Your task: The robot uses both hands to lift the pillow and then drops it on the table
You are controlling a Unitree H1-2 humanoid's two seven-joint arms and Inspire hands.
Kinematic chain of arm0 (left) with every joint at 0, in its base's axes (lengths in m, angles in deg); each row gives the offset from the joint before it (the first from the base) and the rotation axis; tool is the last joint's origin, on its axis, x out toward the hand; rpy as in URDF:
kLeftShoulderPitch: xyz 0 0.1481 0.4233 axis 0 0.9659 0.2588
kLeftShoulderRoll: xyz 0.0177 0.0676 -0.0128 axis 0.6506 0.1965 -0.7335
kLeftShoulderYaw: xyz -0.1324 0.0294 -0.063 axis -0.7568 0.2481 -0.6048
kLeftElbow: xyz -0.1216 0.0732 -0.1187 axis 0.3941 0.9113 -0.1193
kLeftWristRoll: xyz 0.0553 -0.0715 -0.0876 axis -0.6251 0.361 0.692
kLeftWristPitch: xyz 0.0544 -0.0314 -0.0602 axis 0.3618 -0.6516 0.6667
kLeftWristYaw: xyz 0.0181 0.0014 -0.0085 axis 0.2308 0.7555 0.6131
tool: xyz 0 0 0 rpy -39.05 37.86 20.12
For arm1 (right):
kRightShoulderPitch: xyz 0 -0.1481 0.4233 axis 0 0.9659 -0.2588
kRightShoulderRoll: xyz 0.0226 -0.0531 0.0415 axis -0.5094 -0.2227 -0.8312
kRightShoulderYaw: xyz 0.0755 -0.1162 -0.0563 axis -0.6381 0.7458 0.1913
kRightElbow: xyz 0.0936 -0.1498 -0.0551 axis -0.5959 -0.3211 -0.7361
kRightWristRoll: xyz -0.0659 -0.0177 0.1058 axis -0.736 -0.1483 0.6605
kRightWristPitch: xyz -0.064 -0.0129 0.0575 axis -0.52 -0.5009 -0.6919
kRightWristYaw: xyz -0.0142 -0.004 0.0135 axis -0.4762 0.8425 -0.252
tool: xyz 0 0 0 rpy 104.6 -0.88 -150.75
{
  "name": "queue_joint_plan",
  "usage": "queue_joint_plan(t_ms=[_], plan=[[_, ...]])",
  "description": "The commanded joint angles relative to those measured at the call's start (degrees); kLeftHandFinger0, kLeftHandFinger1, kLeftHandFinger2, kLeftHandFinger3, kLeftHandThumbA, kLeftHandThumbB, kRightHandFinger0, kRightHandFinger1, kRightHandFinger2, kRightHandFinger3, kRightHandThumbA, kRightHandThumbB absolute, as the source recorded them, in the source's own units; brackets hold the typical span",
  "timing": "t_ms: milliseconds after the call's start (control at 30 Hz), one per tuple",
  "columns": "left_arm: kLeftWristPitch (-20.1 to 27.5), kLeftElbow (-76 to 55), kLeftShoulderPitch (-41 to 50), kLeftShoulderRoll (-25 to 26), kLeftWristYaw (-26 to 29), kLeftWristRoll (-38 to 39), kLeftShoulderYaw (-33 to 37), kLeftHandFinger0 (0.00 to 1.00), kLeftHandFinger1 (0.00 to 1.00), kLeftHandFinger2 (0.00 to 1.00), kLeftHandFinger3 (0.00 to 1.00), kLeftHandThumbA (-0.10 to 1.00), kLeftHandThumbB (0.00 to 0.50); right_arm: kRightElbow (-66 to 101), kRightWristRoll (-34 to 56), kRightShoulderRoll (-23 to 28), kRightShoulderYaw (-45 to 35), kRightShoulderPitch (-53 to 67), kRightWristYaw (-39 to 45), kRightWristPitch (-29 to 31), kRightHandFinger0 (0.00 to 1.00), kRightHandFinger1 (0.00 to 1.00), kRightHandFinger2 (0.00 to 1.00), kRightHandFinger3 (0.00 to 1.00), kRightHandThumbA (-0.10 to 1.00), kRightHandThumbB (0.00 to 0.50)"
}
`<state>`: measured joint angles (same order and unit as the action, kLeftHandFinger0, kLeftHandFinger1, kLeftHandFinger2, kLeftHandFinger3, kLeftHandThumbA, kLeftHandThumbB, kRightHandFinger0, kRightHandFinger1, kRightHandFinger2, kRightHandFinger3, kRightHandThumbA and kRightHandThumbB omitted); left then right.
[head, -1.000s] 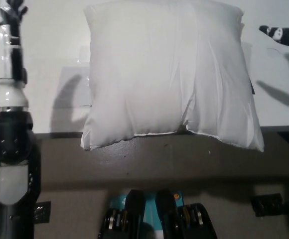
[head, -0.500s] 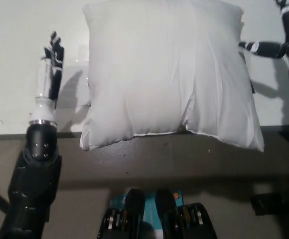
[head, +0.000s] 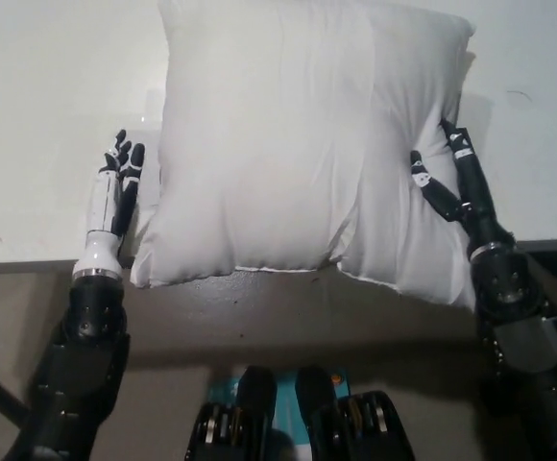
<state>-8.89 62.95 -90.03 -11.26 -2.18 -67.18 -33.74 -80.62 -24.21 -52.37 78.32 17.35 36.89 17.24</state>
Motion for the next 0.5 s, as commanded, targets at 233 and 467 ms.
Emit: queue_joint_plan(t_ms=[233,467], plan=[[2.17,-1.72,-2.32,-11.86,-5.22,8.76,-1.92,1.0,1.0,1.0,1.0,1.0,0.045,-2.03,9.84,-9.29,-0.32,-3.57,6.14,1.36,1.0,1.0,1.0,1.0,1.0,0.341],[2.24,-6.68,-1.5,-17.05,-4.39,8.28,0.21,1.0,1.0,1.0,1.0,1.0,0.091,-0.1,14.11,-9.09,-1.11,-4.58,7.33,0.4,1.0,1.0,1.0,1.0,1.0,0.381]])
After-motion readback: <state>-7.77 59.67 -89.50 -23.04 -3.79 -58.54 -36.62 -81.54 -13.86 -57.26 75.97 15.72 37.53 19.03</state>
